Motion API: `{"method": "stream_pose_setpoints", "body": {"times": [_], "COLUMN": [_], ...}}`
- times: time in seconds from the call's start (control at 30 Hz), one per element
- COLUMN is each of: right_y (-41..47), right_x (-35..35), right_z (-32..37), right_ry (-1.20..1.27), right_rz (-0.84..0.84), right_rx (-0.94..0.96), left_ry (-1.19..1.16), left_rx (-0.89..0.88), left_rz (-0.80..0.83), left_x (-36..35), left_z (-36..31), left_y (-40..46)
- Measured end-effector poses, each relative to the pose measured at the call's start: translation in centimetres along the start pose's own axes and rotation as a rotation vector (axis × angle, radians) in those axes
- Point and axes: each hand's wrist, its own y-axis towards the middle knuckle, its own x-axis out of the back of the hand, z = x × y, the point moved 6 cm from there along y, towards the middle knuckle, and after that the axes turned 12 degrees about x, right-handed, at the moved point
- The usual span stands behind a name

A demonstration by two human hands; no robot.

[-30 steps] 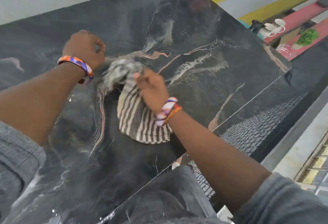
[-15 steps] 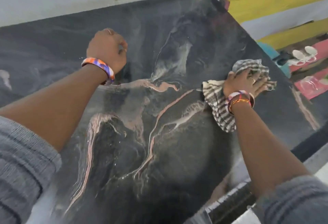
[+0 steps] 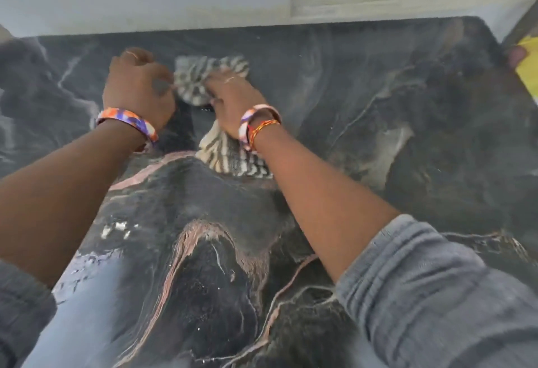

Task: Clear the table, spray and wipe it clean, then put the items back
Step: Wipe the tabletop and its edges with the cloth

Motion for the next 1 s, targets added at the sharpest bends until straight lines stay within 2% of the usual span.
{"method": "stream_pose_setpoints", "body": {"times": [0.07, 0.13, 0.17, 0.23, 0.27, 0.3, 0.37, 0.4, 0.47, 0.63, 0.67, 0.8, 0.93, 1.0], "right_y": [0.1, -0.6, -1.4, -3.3, -3.9, -3.9, -3.9, -3.1, 0.3, 12.1, 13.9, 16.4, 18.8, 20.8], "right_x": [-0.2, 1.8, 3.1, 5.6, 6.5, 6.3, 5.2, 4.5, 2.8, -5.0, -6.4, -7.6, -10.6, -12.3], "right_z": [1.2, -0.2, -1.8, -5.7, -7.3, -8.8, -11.1, -11.3, -9.4, -0.6, 1.4, 4.6, 10.0, 12.6], "right_ry": [0.271, 0.488, 0.478, 0.245, 0.082, -0.065, -0.190, -0.206, -0.259, -0.342, -0.371, -0.448, -0.463, -0.453], "right_rz": [0.002, -0.218, -0.366, -0.564, -0.538, -0.422, -0.171, -0.121, -0.066, 0.141, 0.153, 0.112, 0.178, 0.161], "right_rx": [0.019, -0.037, -0.104, -0.264, -0.339, -0.435, -0.686, -0.743, -0.695, -0.349, -0.322, -0.421, -0.180, -0.215], "left_ry": [0.007, 0.026, 0.037, 0.043, 0.037, 0.029, 0.021, 0.019, 0.024, 0.021, 0.025, 0.034, 0.050, 0.066], "left_rx": [0.035, 0.066, 0.072, 0.055, 0.047, 0.047, 0.039, 0.034, 0.032, 0.058, 0.075, 0.138, 0.146, 0.149], "left_rz": [-0.021, -0.030, -0.030, -0.030, -0.030, -0.032, -0.034, -0.034, -0.031, -0.066, -0.083, -0.097, -0.082, -0.079], "left_x": [0.6, 1.1, 1.2, 1.2, 1.3, 1.5, 1.8, 2.1, 3.0, 6.1, 6.9, 9.4, 9.8, 9.8], "left_z": [1.1, 2.1, 2.5, 3.1, 3.4, 3.9, 4.7, 5.3, 7.6, 15.8, 17.6, 23.3, 26.1, 27.2], "left_y": [0.2, 0.4, 0.6, 0.7, 0.8, 1.1, 1.5, 1.7, 2.4, 4.2, 4.5, 5.4, 5.7, 5.9]}}
